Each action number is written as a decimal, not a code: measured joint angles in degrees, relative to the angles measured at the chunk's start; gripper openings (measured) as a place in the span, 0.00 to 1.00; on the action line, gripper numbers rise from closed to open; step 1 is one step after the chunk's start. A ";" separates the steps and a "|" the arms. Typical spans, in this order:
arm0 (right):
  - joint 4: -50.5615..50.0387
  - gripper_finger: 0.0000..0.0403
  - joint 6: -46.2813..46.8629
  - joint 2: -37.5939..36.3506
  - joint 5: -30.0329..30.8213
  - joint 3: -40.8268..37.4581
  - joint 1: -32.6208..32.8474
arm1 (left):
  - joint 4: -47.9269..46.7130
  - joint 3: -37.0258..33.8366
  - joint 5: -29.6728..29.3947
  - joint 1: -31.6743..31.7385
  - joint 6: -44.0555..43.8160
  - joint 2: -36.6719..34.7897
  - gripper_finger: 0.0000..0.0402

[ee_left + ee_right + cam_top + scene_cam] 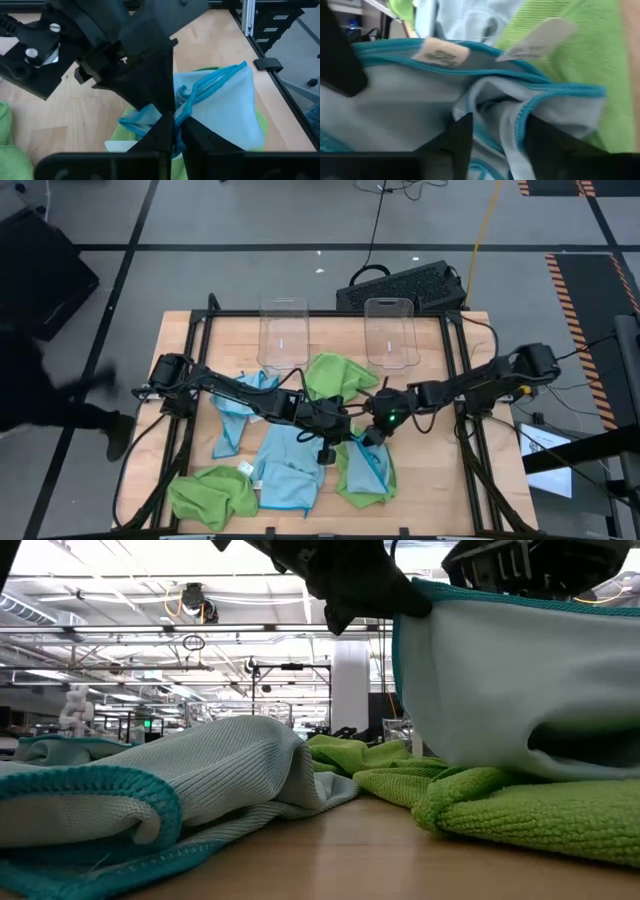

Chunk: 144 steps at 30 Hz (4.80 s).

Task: Fold microfiber towels
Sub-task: Fold the right blue microfiber towel, then put the right blue microfiber towel into the right transparent bin

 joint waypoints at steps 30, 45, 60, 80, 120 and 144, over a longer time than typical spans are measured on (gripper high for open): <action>11.16 0.10 -3.94 2.19 3.17 -0.04 1.84 | 4.04 0.00 -2.51 1.32 1.64 0.00 0.08; -14.90 0.47 -4.59 -10.91 6.57 -0.04 0.97 | 3.52 0.00 -2.08 0.28 -1.09 -0.01 0.08; -32.58 0.48 -5.95 -24.43 13.95 -0.04 1.40 | 3.52 0.00 -8.23 -0.32 -13.58 -0.02 0.44; -38.71 0.48 -4.66 -27.90 17.32 -0.04 7.39 | -11.77 0.00 -13.51 -7.25 -48.44 -0.02 0.56; -37.80 0.48 -6.98 -27.88 16.56 -4.00 7.34 | -3.95 -7.82 -5.16 -6.24 -81.06 -0.09 0.76; -17.99 0.48 27.95 -27.88 22.34 -4.02 15.42 | 0.46 -7.82 -2.73 -1.95 -71.78 -0.07 0.66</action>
